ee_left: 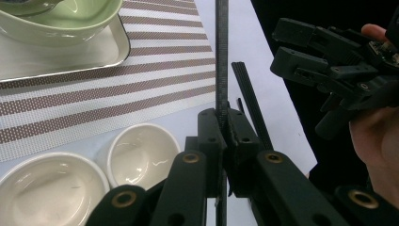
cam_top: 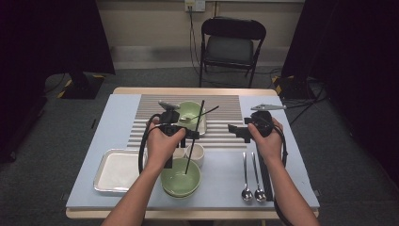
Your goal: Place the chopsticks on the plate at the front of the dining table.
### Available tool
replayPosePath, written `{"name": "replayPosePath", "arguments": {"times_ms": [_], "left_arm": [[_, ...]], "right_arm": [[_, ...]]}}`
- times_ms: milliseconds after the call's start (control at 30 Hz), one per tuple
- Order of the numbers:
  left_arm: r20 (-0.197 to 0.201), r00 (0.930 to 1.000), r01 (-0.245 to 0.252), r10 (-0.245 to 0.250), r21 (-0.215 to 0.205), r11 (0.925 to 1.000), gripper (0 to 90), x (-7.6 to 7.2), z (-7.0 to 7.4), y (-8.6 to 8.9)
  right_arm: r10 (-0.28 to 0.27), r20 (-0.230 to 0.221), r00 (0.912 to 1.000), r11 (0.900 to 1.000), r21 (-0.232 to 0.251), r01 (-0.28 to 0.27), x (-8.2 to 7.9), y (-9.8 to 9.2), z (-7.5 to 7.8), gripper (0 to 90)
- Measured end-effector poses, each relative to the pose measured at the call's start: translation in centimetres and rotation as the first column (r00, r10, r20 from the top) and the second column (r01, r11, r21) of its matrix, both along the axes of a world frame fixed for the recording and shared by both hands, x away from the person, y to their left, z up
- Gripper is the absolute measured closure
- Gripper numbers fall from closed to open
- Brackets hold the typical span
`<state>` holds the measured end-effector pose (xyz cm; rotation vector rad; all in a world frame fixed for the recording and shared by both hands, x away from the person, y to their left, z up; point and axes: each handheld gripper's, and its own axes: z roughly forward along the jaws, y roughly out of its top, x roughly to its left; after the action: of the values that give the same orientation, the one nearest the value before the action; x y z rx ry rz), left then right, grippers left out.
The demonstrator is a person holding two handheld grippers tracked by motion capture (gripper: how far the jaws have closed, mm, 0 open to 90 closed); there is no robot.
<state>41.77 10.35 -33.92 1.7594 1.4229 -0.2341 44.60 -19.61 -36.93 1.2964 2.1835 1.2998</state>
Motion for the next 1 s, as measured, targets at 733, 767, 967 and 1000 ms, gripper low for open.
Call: {"name": "replayPosePath", "arguments": {"times_ms": [733, 767, 967, 1000], "left_arm": [[-0.002, 0.9996, -0.027, 0.027, 0.006, 0.9996, 86.1, 0.2, 0.0, 1.4], [-0.001, 0.9996, -0.029, 0.029, 0.008, 0.9996, 86.1, 0.2, 0.0, 1.5], [-0.004, 0.9993, -0.036, 0.036, 0.01, 0.9993, 86.1, 0.3, -0.1, 2.0], [-0.006, 0.9993, -0.036, 0.036, 0.007, 0.9993, 86.1, 0.3, -0.1, 2.1]], "right_arm": [[-0.032, -0.017, 0.9993, 0.999, -0.005, 0.032, -0.5, -2.2, -1.5, 18.2], [-0.029, -0.017, 0.9994, 1.0, -0.004, 0.029, -0.5, -2.3, -1.6, 18.2], [-0.033, -0.024, 0.9992, 0.999, -0.012, 0.033, -0.6, -2.7, -2.0, 18.2], [-0.035, -0.025, 0.9991, 0.999, -0.015, 0.034, -0.6, -2.8, -2.0, 18.2]]}}
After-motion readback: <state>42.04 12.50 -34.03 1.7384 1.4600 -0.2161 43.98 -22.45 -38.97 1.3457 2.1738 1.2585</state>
